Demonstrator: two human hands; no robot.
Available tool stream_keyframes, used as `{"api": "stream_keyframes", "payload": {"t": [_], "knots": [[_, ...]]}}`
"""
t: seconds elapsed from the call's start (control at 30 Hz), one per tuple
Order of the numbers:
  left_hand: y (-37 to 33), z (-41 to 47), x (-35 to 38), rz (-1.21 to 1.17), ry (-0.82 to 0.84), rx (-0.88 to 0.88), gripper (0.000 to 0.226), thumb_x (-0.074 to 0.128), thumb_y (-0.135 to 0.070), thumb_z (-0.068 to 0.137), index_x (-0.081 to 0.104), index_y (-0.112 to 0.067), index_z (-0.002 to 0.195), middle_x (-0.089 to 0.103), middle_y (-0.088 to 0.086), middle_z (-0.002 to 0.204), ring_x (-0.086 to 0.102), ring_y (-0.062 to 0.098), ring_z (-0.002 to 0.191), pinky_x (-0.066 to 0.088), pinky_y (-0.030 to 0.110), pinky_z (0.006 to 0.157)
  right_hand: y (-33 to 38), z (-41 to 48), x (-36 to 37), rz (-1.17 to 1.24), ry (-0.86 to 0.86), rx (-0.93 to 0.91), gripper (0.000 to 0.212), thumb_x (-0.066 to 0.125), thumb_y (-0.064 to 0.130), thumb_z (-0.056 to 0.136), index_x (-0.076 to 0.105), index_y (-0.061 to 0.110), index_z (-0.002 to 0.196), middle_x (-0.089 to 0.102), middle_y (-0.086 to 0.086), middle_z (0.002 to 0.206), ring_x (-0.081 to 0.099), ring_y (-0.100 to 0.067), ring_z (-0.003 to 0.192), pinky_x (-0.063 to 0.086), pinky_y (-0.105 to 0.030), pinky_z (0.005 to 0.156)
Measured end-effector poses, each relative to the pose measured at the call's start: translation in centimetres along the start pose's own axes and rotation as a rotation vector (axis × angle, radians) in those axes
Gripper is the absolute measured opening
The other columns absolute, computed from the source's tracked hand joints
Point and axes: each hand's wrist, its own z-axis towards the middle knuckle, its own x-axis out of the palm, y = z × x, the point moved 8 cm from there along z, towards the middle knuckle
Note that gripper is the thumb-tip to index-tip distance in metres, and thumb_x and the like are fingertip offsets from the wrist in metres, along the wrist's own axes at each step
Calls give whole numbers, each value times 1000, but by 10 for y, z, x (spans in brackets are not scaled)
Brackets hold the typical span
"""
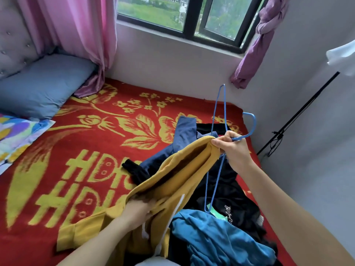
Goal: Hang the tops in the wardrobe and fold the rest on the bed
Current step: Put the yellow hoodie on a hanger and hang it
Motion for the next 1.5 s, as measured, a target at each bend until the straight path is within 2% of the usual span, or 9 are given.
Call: {"api": "stream_keyframes", "payload": {"t": [0.07,0.27,0.53,0.67,0.8,0.9,1.07,1.2,1.5], "knots": [[-7,0,-18,44,-143,142,38,90,-34,43,63,-28,69,62,-12,65,63,9,63,49,23,63,-14,8,-18,-64,-99,33,50,65,-9,79,28,16,57,44,-4,53,48,-11,45,45,-26,48],[-14,-1,-83,-33,-379,301,38,89,-21,53,70,-25,85,65,-12,78,60,7,72,34,21,71,-53,6,-33,-793,-143,87,46,68,15,82,29,17,57,46,0,58,45,-22,66,28,-32,57],[-21,1,-114,-89,-334,274,28,58,-38,62,66,-24,86,63,-12,74,46,2,75,31,19,62,-95,-71,97,-184,410,125,40,56,-9,81,31,15,61,66,-21,107,64,-23,99,50,-33,81],[3,-1,-143,-447,-234,68,47,49,-50,57,69,-16,84,64,-9,71,55,4,69,40,24,59,-117,-87,133,4,471,229,37,66,15,70,29,18,64,58,-38,109,57,-49,104,39,-34,70],[9,-10,-173,-545,-271,26,20,59,-43,57,61,-35,76,63,-18,72,57,4,64,42,20,56,-98,-82,141,40,589,145,38,64,3,72,29,16,69,60,-28,118,62,3,96,45,-16,76],[-4,-18,-211,-515,-283,66,22,59,-43,59,56,-40,80,61,-23,90,58,1,74,42,12,61,-76,-67,138,140,593,141,33,56,0,68,27,17,71,61,-18,122,57,3,65,42,-16,65],[-18,-40,-308,-527,-425,93,19,63,-37,59,64,-43,78,63,-28,81,58,-6,73,41,5,64,0,-39,139,427,679,49,29,54,14,51,34,14,72,70,-5,99,61,-23,99,42,-37,91],[-33,-54,-384,-532,-715,125,39,71,-4,61,62,-41,71,62,-31,66,56,-12,64,38,0,62,73,-33,143,443,700,-116,28,41,-5,55,31,14,72,59,15,55,54,2,55,40,-16,59],[-20,-56,-376,-529,-688,117,24,56,-42,53,60,-51,75,63,-26,76,55,-8,69,41,5,64,70,-30,137,105,718,-167,27,47,-1,57,31,15,70,34,5,63,32,-4,51,28,-18,50]]}}
